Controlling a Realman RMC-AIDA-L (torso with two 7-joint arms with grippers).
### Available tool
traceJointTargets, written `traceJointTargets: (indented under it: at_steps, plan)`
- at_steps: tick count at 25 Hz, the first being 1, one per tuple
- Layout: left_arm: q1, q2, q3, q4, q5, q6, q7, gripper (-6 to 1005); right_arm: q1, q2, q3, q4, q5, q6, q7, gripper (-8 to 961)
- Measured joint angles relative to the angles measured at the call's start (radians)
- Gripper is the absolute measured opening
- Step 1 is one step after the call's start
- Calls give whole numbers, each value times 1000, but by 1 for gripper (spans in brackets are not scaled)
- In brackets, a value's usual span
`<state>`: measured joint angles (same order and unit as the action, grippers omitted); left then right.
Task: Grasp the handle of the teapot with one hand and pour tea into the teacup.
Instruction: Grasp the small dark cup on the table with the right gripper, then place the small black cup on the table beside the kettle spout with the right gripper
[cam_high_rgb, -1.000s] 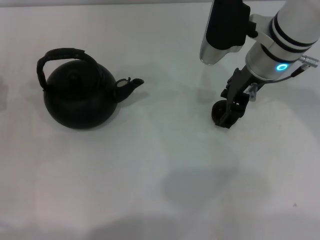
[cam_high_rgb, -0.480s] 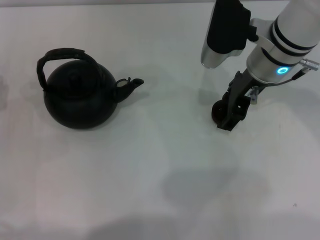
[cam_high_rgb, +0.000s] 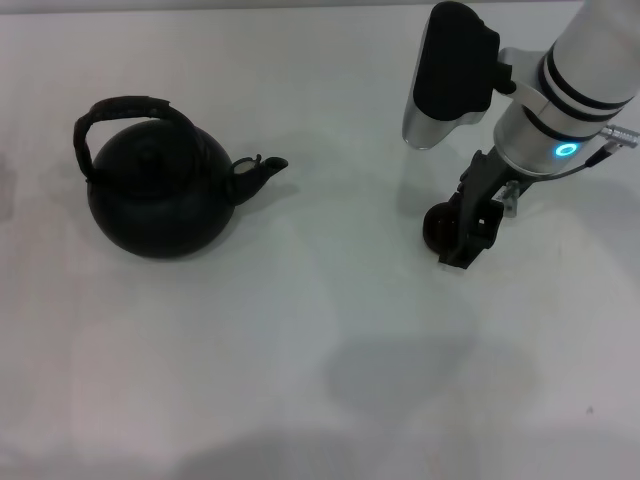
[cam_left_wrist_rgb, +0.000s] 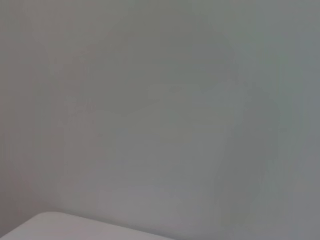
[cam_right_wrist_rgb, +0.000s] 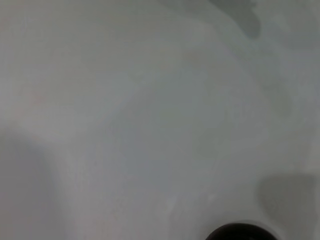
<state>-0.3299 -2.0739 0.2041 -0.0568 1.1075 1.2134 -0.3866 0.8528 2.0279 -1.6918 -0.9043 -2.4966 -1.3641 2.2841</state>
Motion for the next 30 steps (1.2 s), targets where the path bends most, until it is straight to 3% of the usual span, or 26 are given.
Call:
traceJointTargets:
  at_steps: [7, 12, 21, 30]
  plan:
    - [0, 0, 0, 0, 1, 0, -1, 681, 4, 0, 1, -10, 12, -3, 0, 753]
    - [-1, 0, 2, 0, 9, 0, -2, 681, 26, 0, -6, -27, 110, 16, -2, 721]
    - [-11, 0, 2, 0, 39, 0, -11, 682, 119, 0, -237, -6, 231, 169, -2, 733]
    - [-8, 0, 1, 0, 41, 0, -13, 682, 141, 0, -295, 35, 281, 209, -2, 750]
